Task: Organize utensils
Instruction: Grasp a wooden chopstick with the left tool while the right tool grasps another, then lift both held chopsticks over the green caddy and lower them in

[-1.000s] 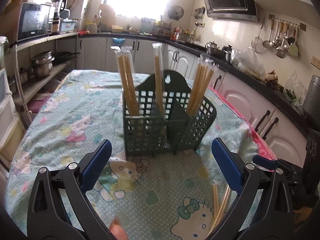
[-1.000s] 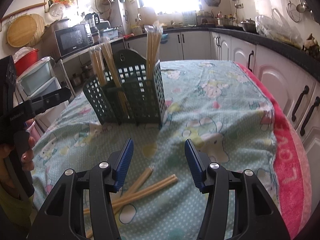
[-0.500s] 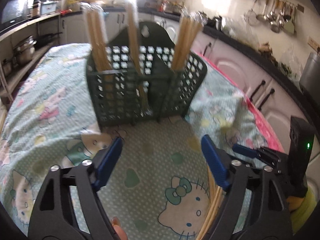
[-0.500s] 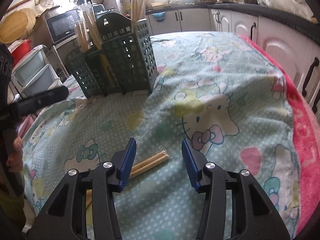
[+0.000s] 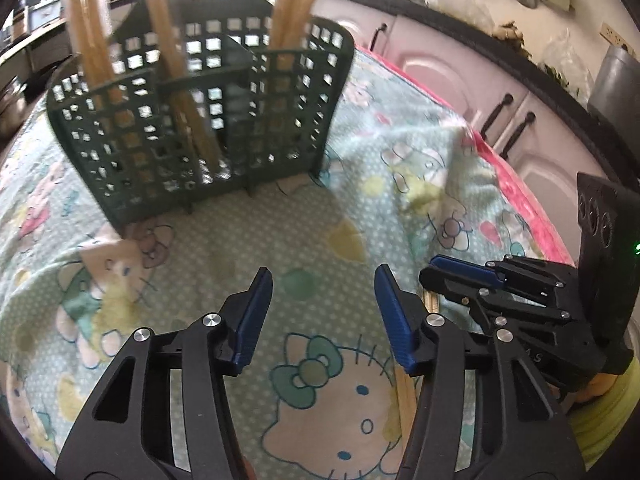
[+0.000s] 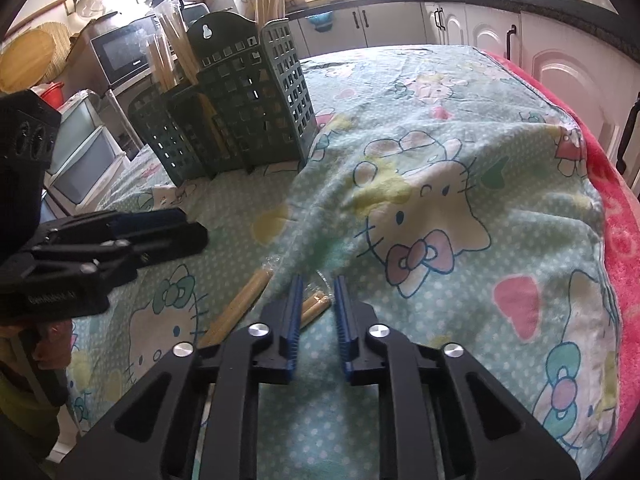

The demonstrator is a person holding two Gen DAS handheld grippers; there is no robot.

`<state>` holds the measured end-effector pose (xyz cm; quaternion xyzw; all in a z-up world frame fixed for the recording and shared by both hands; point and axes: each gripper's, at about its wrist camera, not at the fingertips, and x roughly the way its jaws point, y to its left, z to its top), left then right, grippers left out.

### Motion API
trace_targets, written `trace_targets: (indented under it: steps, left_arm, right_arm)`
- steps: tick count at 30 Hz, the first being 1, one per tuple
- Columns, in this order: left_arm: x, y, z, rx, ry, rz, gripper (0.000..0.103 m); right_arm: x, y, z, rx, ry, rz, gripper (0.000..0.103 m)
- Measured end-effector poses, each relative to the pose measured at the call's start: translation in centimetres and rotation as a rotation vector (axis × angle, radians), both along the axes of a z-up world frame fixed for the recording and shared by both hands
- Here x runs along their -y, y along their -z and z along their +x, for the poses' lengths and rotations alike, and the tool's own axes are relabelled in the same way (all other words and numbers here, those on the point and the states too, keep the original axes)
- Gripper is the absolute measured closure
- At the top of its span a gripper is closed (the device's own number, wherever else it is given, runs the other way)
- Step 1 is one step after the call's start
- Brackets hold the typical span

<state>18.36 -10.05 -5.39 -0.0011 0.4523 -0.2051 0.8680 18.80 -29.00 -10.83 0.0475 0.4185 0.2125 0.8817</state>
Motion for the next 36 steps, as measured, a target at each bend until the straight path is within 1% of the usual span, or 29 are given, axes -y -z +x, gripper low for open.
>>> trace_targets:
  steps: [2, 5, 6, 7, 9, 16, 18, 23, 24, 26, 31, 36]
  left_arm:
    - [0.6, 0.4, 0.1, -0.013, 0.014, 0.006, 0.058]
    - [1.6, 0.9, 0.3, -0.028, 0.037, 0.020, 0.062]
    - [2.0, 1.0, 0.4, -0.032, 0.045, 0.025, 0.063]
    - [2.2, 1.1, 0.4, -0.034, 0.050, 0.029, 0.064]
    - [2.9, 1.4, 0.4, -0.039, 0.066, 0.035, 0.070]
    - [4.4, 1.6, 0.7, -0.046, 0.091, 0.040, 0.076]
    - [4.8, 1.7, 0.8, -0.047, 0.099, 0.044, 0.080]
    - [5.8, 2.1, 1.1, -0.040, 0.112, 0.074, 0.090]
    - [5.9, 2.1, 1.2, -0.041, 0.112, 0.073, 0.094]
    - [5.9, 2.0, 1.3, -0.039, 0.105, 0.072, 0.096]
    - [5.2, 0.7, 1.5, -0.012, 0.089, 0.052, 0.096]
    - [3.8, -2.3, 1.4, 0.050, 0.058, 0.011, 0.096]
  right_arm:
    - [0.2, -0.1, -0.2, 0.004, 0.002, 0.005, 0.095]
    - [0.6, -0.2, -0.4, 0.005, 0.003, 0.012, 0.101]
    - [0.9, -0.2, -0.5, 0.004, 0.004, 0.017, 0.101]
    - [1.1, -0.2, -0.6, 0.003, 0.009, 0.024, 0.101]
    - [1.8, -0.4, -0.7, 0.004, 0.023, 0.032, 0.102]
    - [4.5, -0.7, -0.9, 0.014, 0.086, 0.049, 0.102]
    - [5.2, -1.0, -0.9, 0.022, 0.103, 0.053, 0.102]
    - [6.1, -2.4, -0.9, 0.059, 0.117, 0.058, 0.102]
    - [6.1, -2.7, -1.0, 0.068, 0.116, 0.056, 0.102]
    - [6.1, -3.4, -1.0, 0.090, 0.111, 0.049, 0.102]
    - [5.8, -5.5, -1.2, 0.144, 0.093, 0.037, 0.102]
    - [5.1, -8.0, -1.5, 0.207, 0.073, 0.039, 0.102]
